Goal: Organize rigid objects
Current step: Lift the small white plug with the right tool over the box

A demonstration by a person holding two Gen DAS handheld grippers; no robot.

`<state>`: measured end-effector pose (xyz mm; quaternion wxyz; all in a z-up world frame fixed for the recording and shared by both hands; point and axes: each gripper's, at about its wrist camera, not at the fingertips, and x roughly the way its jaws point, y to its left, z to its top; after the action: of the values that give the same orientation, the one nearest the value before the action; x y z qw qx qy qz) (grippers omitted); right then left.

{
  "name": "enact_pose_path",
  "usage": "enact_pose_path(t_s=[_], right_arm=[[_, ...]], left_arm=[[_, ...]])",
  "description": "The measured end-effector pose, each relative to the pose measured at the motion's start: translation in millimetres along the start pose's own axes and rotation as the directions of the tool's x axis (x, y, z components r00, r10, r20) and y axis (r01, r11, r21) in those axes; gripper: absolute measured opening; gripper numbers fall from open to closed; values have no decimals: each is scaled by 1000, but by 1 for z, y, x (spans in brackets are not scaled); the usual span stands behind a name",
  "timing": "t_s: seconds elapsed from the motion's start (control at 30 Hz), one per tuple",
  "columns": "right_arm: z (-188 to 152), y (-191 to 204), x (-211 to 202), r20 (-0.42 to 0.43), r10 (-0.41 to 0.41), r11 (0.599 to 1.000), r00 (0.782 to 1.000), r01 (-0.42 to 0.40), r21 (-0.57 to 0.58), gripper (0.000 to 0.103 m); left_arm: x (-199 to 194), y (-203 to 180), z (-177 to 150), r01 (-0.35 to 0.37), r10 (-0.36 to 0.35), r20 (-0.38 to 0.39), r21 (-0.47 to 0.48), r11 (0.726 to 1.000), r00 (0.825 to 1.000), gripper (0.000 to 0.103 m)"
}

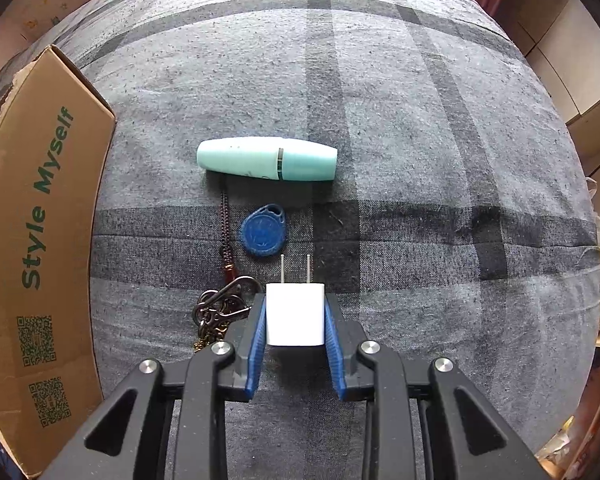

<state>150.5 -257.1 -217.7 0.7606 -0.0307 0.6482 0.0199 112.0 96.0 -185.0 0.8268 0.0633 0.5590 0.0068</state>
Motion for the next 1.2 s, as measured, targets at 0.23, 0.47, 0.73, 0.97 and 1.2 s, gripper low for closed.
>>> enact_pose_path(t_s=[0.23, 0.47, 0.73, 0.97, 1.2], right_arm=[[5, 11, -25, 22, -9, 1000, 1000, 9, -7, 28], [7, 21, -49, 36, -11, 999, 999, 12, -32, 28], [13, 31, -85, 95, -18, 996, 995, 27, -89, 28], [20, 56, -113, 150, -15, 988, 989, 37, -150, 28], [27, 83, -134, 188, 15, 978, 982, 24, -206, 28]], left_arm=[[-1, 0, 0, 4, -4, 2, -3, 1000, 1000, 15], [-1, 2, 0, 9, -9, 4, -8, 1000, 1000, 15], [-1, 2, -1, 12, -12, 5, -8, 1000, 1000, 15], [0, 3, 0, 18, -18, 5, -12, 1000, 1000, 15], [-1, 5, 0, 20, -20, 7, -13, 1000, 1000, 15]])
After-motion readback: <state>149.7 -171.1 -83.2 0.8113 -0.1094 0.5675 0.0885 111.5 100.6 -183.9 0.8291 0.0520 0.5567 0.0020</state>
